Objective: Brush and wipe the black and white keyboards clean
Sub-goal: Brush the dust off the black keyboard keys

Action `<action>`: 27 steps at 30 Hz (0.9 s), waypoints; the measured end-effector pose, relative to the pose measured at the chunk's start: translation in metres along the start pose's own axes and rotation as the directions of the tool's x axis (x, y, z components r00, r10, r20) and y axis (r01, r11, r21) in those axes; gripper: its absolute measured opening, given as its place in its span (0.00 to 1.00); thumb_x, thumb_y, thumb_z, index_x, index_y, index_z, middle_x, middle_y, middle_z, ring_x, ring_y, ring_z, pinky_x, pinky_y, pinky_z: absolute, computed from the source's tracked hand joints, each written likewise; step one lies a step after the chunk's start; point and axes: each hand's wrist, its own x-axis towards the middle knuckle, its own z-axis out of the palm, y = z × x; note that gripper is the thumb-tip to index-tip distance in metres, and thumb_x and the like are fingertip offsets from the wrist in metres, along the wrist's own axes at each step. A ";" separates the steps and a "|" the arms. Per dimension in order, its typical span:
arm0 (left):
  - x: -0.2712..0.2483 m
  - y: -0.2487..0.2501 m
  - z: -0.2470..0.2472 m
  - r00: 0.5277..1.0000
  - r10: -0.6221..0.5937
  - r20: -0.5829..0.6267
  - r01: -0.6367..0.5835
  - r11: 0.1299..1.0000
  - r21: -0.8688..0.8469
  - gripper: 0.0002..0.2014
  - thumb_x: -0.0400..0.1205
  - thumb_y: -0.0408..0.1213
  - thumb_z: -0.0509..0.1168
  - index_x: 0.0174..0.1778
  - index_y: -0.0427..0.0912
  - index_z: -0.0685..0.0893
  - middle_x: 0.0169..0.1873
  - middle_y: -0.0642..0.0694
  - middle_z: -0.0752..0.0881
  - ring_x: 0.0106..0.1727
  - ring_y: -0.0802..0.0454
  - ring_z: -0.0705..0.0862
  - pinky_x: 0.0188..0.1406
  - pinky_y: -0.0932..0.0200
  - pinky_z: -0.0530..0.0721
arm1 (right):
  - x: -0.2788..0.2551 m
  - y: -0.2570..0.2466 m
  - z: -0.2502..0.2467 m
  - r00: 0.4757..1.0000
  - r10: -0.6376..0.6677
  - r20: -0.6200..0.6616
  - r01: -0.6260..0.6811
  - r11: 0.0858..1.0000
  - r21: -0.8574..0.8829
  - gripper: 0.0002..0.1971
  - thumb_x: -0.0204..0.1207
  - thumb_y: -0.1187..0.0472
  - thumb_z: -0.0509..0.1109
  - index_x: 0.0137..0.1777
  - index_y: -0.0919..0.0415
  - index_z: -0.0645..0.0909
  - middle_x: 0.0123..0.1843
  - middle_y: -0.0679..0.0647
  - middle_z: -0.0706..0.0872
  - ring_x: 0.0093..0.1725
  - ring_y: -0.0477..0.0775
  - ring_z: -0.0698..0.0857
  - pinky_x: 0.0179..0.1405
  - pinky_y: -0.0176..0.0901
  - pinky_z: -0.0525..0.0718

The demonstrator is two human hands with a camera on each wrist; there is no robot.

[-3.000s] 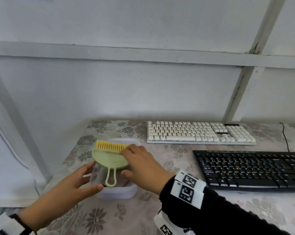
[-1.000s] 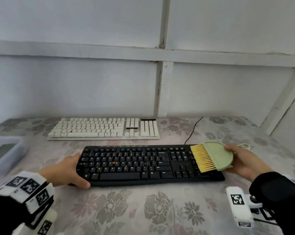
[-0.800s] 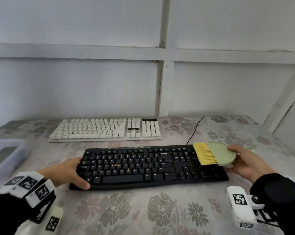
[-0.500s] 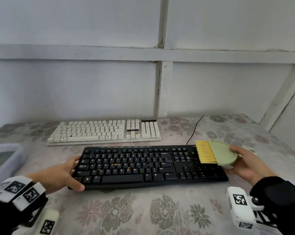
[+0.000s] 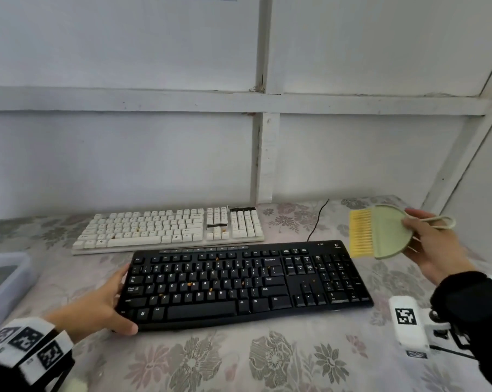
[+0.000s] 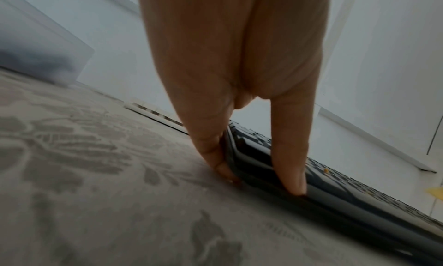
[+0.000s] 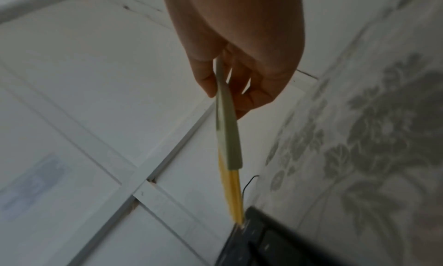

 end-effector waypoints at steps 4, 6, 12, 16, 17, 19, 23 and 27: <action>0.002 -0.001 0.001 1.000 -0.008 0.007 0.008 1.000 -0.012 0.73 0.39 0.22 0.82 0.80 0.58 0.52 0.61 0.48 0.80 0.57 0.48 0.86 0.43 0.58 0.86 | -0.006 -0.002 0.000 0.986 -0.130 0.104 0.148 0.972 -0.185 0.11 0.80 0.68 0.66 0.48 0.49 0.83 0.47 0.52 0.86 0.43 0.52 0.84 0.25 0.34 0.85; 0.003 -0.002 0.000 1.000 -0.005 0.008 0.006 1.000 -0.017 0.75 0.38 0.21 0.83 0.80 0.59 0.52 0.62 0.47 0.81 0.57 0.48 0.86 0.44 0.57 0.86 | -0.009 0.002 -0.001 0.978 -0.148 0.145 0.179 0.956 -0.231 0.10 0.79 0.68 0.66 0.51 0.51 0.83 0.49 0.53 0.86 0.43 0.53 0.84 0.26 0.33 0.86; 0.006 -0.001 0.001 0.999 0.043 0.007 -0.042 0.999 -0.020 0.81 0.27 0.34 0.87 0.78 0.64 0.52 0.63 0.46 0.79 0.57 0.47 0.86 0.44 0.57 0.87 | -0.018 -0.002 -0.006 0.965 -0.129 0.227 0.198 0.928 -0.314 0.12 0.77 0.71 0.68 0.47 0.51 0.81 0.43 0.59 0.84 0.37 0.54 0.84 0.23 0.38 0.85; 0.009 -0.004 -0.002 0.999 0.043 0.007 -0.043 0.999 0.006 0.84 0.26 0.36 0.87 0.80 0.61 0.48 0.66 0.46 0.76 0.60 0.47 0.83 0.45 0.58 0.87 | -0.023 -0.002 -0.009 0.936 -0.095 0.338 0.247 0.862 -0.443 0.10 0.77 0.71 0.68 0.43 0.53 0.77 0.36 0.60 0.84 0.31 0.51 0.85 0.23 0.43 0.83; 0.009 -0.005 -0.002 0.999 0.041 0.009 -0.041 0.999 0.010 0.84 0.26 0.37 0.87 0.80 0.61 0.48 0.67 0.45 0.76 0.60 0.47 0.83 0.46 0.57 0.87 | -0.025 -0.001 -0.011 0.929 -0.079 0.361 0.260 0.835 -0.485 0.10 0.78 0.71 0.67 0.42 0.54 0.77 0.35 0.60 0.83 0.30 0.52 0.83 0.23 0.43 0.82; 0.008 -0.004 -0.001 0.999 0.053 0.003 -0.053 0.999 0.006 0.83 0.24 0.37 0.86 0.78 0.63 0.50 0.64 0.47 0.78 0.59 0.47 0.84 0.44 0.57 0.86 | -0.026 0.000 -0.014 0.916 -0.023 0.401 0.265 0.785 -0.560 0.08 0.78 0.70 0.68 0.41 0.56 0.77 0.34 0.60 0.81 0.30 0.53 0.81 0.23 0.43 0.80; 0.007 -0.001 0.002 0.998 0.056 -0.002 -0.056 0.998 0.006 0.82 0.26 0.33 0.86 0.75 0.67 0.50 0.62 0.51 0.78 0.57 0.50 0.83 0.40 0.61 0.86 | -0.025 -0.016 -0.015 0.914 -0.022 0.404 0.265 0.787 -0.557 0.08 0.77 0.71 0.68 0.44 0.56 0.81 0.34 0.62 0.83 0.31 0.56 0.82 0.23 0.44 0.81; 0.007 -0.001 0.003 0.998 0.063 -0.012 -0.062 0.998 0.034 0.77 0.25 0.40 0.86 0.67 0.74 0.48 0.61 0.56 0.77 0.59 0.53 0.82 0.49 0.59 0.82 | -0.019 -0.023 -0.006 0.922 -0.137 0.361 0.303 0.837 -0.456 0.15 0.78 0.69 0.67 0.56 0.48 0.84 0.45 0.66 0.87 0.43 0.60 0.85 0.31 0.47 0.84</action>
